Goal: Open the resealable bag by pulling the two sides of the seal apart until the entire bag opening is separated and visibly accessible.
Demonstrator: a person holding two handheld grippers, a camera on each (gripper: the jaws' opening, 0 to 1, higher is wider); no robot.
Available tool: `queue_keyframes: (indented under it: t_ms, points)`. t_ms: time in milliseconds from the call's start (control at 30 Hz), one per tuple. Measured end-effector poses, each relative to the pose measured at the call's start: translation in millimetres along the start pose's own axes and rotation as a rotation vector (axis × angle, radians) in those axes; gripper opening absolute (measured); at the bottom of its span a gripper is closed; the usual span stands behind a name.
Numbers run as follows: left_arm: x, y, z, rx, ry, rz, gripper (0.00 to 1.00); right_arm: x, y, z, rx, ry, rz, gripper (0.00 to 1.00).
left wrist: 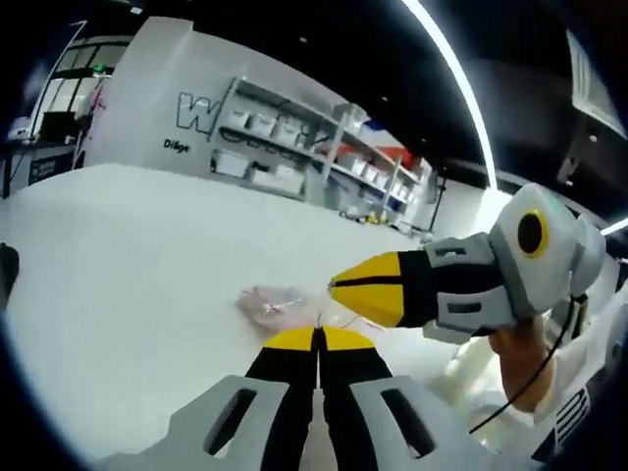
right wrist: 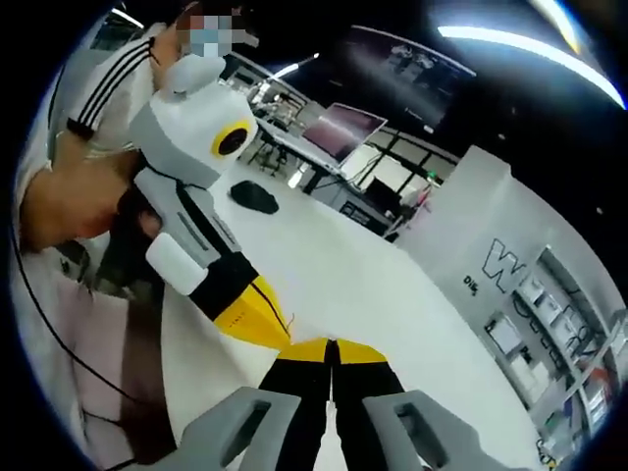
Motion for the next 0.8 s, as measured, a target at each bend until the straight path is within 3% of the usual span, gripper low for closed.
queue_keyframes:
  t_ms: [500, 800]
  points:
    - [0, -4.3, 1.9, -0.005, 0.013, 0.013, 0.0, 0, -11, 1.6, 0.034, -0.013, 0.018, 0.0]
    - [1, -6.3, -1.2, -0.025, 0.017, 0.007, 0.0, 3, -16, -4.0, 0.067, -0.054, 0.029, 0.0]
Point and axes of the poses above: the point that each gripper's makers call its tool centre point, and the gripper's own axes: x roughly backward along the fingers, y roughly to its left, z roughly out of its underside, the point moved 2 cm from there along x, roughly backward along the fingers, and after that the axes turned 10 degrees about z, right-handed, at the moved point
